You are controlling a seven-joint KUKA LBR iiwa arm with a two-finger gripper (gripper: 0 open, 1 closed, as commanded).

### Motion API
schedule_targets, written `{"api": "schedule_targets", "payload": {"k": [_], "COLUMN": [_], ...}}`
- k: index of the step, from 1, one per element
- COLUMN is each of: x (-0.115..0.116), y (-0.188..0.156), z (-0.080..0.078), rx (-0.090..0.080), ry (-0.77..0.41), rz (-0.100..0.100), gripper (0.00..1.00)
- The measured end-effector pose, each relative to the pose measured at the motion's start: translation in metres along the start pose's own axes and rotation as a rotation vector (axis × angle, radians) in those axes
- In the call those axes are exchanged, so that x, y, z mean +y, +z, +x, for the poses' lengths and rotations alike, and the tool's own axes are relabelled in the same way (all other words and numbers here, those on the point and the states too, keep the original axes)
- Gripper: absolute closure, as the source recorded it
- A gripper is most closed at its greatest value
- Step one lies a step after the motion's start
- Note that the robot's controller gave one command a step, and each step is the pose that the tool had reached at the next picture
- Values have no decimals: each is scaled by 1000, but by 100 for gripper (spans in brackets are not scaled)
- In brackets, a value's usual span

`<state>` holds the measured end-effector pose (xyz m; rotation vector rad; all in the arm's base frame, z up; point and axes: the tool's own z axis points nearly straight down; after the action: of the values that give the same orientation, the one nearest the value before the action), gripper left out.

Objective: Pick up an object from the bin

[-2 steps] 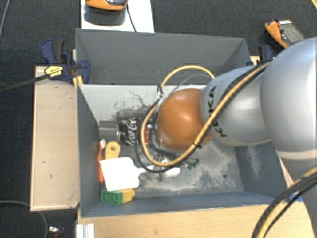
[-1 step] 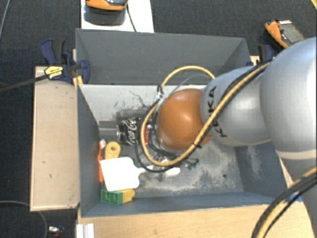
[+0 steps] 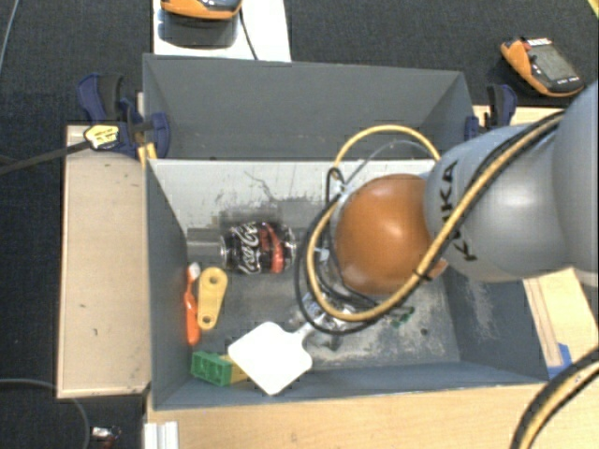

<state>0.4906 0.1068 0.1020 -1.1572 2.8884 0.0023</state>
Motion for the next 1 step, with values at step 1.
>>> {"api": "schedule_targets", "payload": {"k": [1], "x": [-30], "y": [2], "z": [-3], "rx": [-5], "ry": [-330], "rz": [1], "gripper": [100]}}
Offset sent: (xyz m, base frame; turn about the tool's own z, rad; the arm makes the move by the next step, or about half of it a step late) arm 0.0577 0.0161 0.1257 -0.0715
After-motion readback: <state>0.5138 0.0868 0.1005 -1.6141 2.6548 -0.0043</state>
